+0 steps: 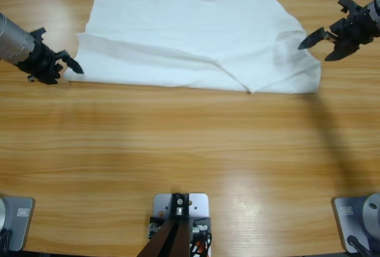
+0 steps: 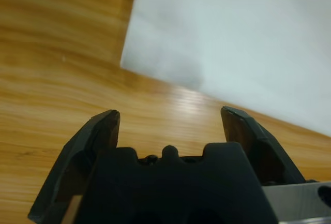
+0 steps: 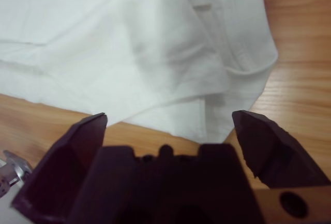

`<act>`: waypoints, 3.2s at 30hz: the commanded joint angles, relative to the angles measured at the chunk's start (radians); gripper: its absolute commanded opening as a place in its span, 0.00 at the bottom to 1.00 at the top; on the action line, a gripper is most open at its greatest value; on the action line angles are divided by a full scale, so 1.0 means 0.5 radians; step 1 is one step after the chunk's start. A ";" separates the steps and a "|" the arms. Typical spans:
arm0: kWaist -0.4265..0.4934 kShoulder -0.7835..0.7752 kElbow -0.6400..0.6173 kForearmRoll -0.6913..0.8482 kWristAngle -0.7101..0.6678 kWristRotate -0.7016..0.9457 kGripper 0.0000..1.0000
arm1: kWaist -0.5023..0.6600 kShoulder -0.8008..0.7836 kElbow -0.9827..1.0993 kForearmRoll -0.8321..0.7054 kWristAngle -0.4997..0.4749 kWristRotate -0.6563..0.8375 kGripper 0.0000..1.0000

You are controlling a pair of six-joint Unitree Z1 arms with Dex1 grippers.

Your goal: Fold clothes

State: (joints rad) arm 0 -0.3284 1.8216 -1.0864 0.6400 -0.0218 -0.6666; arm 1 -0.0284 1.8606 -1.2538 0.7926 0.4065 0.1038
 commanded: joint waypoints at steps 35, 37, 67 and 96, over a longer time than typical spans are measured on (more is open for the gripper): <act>0.212 0.341 -0.091 -0.197 -0.147 0.078 0.48 | 0.011 -0.036 0.216 -0.070 0.011 -0.011 1.00; 0.215 0.353 -0.090 -0.197 -0.147 0.078 0.46 | 0.011 -0.040 0.216 -0.069 0.009 -0.011 1.00; 0.218 0.237 0.036 -0.188 -0.142 0.117 0.00 | -0.233 0.010 0.337 -0.065 0.114 0.167 0.90; 0.262 0.232 0.031 -0.185 -0.134 0.134 0.00 | -0.232 0.402 0.345 -0.375 0.344 0.065 0.89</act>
State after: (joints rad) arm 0 -0.2106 1.9415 -1.1005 0.5515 -0.0825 -0.6116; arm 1 -0.1338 1.9604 -1.0934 0.6429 0.5143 0.1602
